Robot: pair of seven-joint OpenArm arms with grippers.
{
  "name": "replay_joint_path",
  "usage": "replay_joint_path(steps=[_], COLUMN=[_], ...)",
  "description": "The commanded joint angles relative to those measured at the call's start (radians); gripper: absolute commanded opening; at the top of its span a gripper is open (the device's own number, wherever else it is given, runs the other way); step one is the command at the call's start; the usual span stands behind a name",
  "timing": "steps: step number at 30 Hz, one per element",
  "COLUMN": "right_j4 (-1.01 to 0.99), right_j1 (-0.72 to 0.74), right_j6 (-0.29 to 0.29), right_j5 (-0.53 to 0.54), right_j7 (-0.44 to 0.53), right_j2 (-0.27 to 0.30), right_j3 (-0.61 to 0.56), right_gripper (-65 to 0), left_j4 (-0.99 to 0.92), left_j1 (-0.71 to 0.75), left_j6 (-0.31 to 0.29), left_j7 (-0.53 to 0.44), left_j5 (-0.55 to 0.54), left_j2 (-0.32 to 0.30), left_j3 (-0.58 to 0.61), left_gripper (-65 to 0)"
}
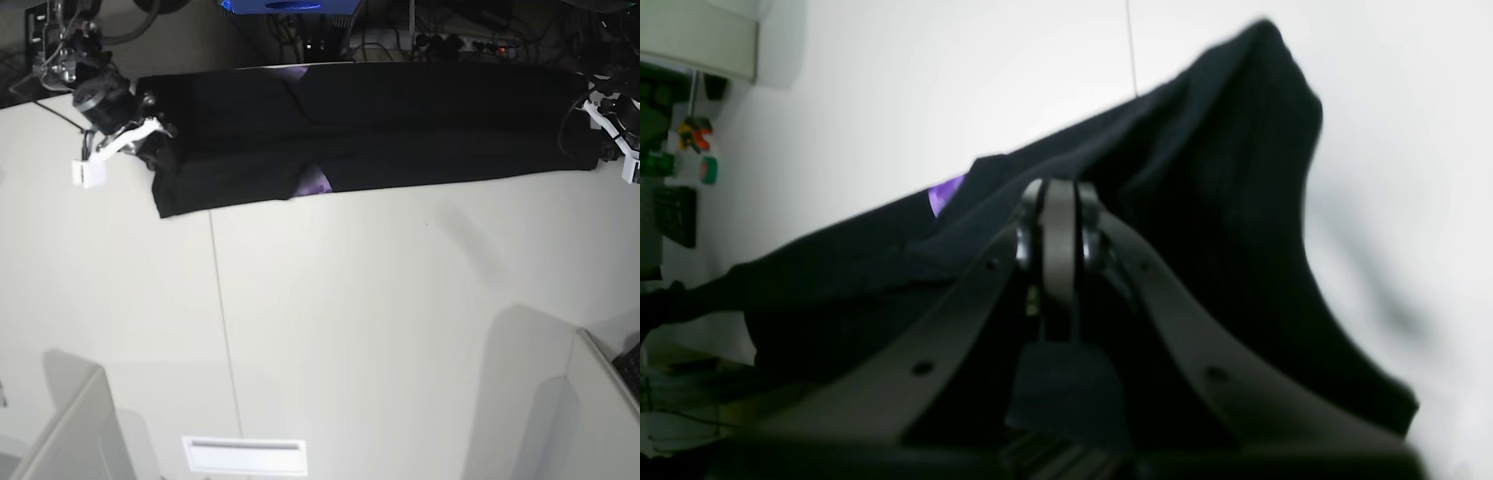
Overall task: Fold the T-shirt properly
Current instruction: 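Lift the hem with both grippers and fold it over toward the collar, then lower the folded hem onto the shirt and open both grippers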
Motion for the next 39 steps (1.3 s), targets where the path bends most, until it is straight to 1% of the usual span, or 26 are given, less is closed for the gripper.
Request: replay_joint_path(steps=[1, 4, 6, 8, 15, 25, 33, 35, 39], right_j4=[0.020, 0.020, 0.022, 0.023, 0.028, 0.017, -0.092, -0.095, -0.096], right_j1=[-0.010, -0.018, -0.036, -0.050, -0.096, -0.099, -0.067, -0.057, -0.056], right_j6=[0.006, 0.006, 0.012, 0.013, 0.015, 0.015, 0.015, 0.015, 0.012], right_j5=[0.013, 0.013, 0.013, 0.013, 0.013, 0.006, 0.004, 0.004, 0.004], right_j7=[0.021, 0.021, 0.018, 0.016, 0.021, 0.015, 0.015, 0.015, 0.015], right_j2=[0.012, -0.004, -0.024, -0.031, -0.031, -0.031, -0.028, -0.028, -0.028], right_j3=[0.008, 0.012, 0.039, 0.051, 0.051, 0.051, 0.042, 0.042, 0.042], right_gripper=[-65.0, -65.0, -65.0, -65.0, -65.0, -65.0, -65.0, -65.0, -65.0], left_j4=[0.016, 0.016, 0.016, 0.016, 0.016, 0.010, 0.007, -0.010, -0.041], left_j1=[0.002, 0.025, 0.031, 0.034, 0.068, 0.095, 0.104, 0.098, 0.097], left_j6=[-0.003, -0.003, -0.004, -0.013, -0.013, -0.013, -0.013, -0.013, -0.013], left_j7=[-0.013, -0.013, -0.014, -0.013, -0.014, -0.014, -0.014, -0.014, -0.031], left_j5=[-0.004, -0.004, -0.004, -0.004, -0.002, 0.005, 0.007, 0.028, 0.131], left_j2=[-0.017, -0.019, -0.019, -0.019, -0.019, -0.013, -0.013, -0.013, -0.013], left_j3=[-0.009, -0.009, -0.009, -0.010, -0.010, -0.004, 0.001, 0.007, 0.094], left_gripper=[-65.0, -65.0, -65.0, -65.0, -65.0, -65.0, -65.0, -65.0, -65.0])
